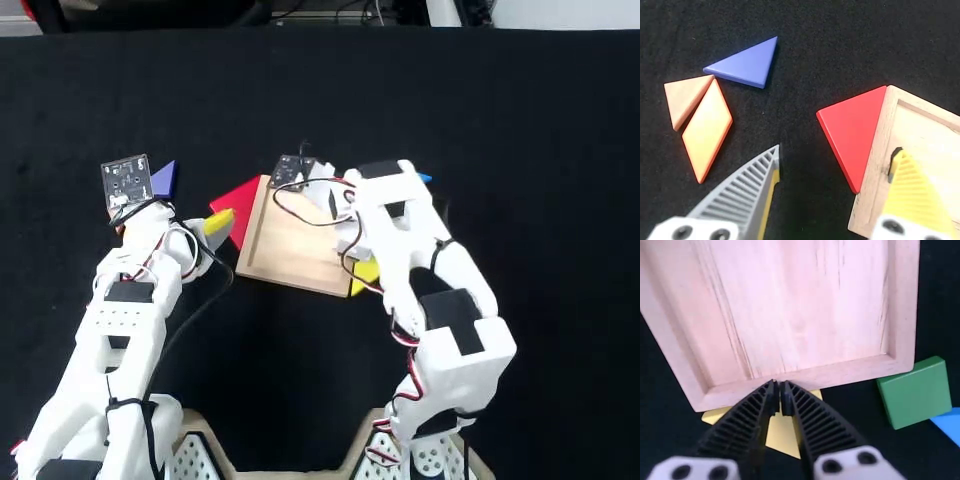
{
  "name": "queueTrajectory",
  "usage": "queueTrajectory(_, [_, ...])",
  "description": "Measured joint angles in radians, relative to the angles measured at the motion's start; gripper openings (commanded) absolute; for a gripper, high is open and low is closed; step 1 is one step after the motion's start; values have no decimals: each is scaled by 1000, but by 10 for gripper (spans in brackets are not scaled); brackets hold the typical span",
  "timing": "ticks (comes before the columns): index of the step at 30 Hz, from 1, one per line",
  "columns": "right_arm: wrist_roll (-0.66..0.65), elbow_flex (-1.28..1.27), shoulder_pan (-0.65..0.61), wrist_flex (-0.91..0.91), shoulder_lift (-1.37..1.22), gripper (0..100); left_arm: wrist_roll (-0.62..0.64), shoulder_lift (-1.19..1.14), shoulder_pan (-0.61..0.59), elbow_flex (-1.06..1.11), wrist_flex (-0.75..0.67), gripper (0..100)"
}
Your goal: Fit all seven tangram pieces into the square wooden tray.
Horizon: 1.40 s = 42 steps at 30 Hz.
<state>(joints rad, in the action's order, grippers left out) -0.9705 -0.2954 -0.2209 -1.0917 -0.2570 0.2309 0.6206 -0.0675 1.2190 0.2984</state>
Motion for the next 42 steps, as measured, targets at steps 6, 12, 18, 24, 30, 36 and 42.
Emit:
queueTrajectory(6, [-43,0,64,-23,0,11,0,0,0,0,0,338])
queueTrajectory(12, [-64,52,222,-31,-15,11,0,0,0,0,0,338])
queueTrajectory(18, [-71,130,218,-141,-6,11,0,0,0,0,0,338])
queueTrajectory(24, [29,132,-11,-163,69,11,0,0,0,0,0,338])
queueTrajectory(30, [103,133,-166,-149,12,11,0,0,0,0,0,338])
queueTrajectory(36, [69,133,-164,-247,-123,11,0,0,0,0,0,338])
queueTrajectory(42, [-29,133,-98,-328,-126,11,0,0,0,0,0,338])
